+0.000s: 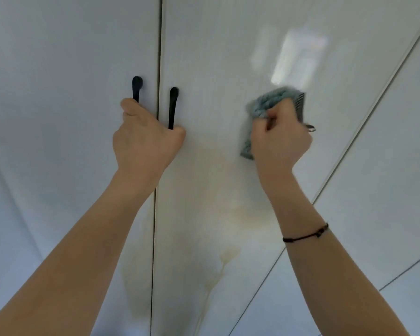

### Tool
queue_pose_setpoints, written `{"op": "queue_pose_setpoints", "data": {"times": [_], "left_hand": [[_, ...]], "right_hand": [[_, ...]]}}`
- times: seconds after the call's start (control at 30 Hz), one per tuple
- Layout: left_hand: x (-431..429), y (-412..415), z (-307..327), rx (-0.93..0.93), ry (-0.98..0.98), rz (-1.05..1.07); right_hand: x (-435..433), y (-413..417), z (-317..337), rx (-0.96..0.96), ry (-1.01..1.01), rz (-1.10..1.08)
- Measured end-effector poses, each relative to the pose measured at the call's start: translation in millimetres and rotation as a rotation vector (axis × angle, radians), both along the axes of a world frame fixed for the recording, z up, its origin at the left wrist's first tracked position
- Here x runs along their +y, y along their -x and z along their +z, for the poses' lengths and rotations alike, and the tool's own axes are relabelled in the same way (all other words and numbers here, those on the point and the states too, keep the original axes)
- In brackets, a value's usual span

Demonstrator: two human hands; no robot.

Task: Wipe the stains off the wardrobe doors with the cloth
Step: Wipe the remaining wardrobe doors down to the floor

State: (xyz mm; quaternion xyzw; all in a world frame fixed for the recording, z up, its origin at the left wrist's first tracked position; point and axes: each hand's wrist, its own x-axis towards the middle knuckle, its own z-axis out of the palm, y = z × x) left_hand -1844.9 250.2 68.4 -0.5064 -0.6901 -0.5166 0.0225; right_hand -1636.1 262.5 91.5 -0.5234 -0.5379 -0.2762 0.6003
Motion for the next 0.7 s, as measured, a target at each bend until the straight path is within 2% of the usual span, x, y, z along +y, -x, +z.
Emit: {"op": "queue_pose_setpoints", "data": {"times": [0.07, 0.13, 0.2, 0.27, 0.3, 0.43, 0.5, 0.57, 0.7], "left_hand": [[1.7, -0.6, 1.2, 0.008, 0.005, 0.009], [1.4, 0.7, 2.3, 0.012, 0.006, 0.019], [-1.5, -0.2, 1.1, 0.011, 0.01, -0.006], [-4.4, -0.4, 2.6, 0.008, 0.011, -0.031], [-6.3, 0.4, 3.6, 0.004, 0.015, -0.041], [-8.6, 5.3, 3.9, -0.017, 0.024, -0.092], [-7.4, 7.4, 2.3, -0.004, 0.008, -0.096], [-6.0, 7.4, 2.1, 0.011, -0.006, -0.082], [-6.1, 8.3, 3.4, 0.039, 0.009, -0.045]], "right_hand": [[5.6, 16.0, -49.7, -0.193, 0.023, 0.01], [-1.1, 25.5, -116.4, -0.396, 0.146, 0.055], [-12.3, 22.9, -161.3, -0.505, 0.276, 0.112], [-13.3, 18.3, -155.2, -0.554, 0.294, 0.131], [-9.0, 15.9, -139.2, -0.529, 0.24, 0.107], [-0.7, 18.8, -21.6, -0.161, 0.045, 0.065], [4.4, 31.8, 6.7, -0.061, 0.013, 0.111], [9.5, 44.6, -4.8, -0.151, -0.007, 0.072], [12.2, 53.7, -81.8, -0.455, -0.023, 0.037]]}}
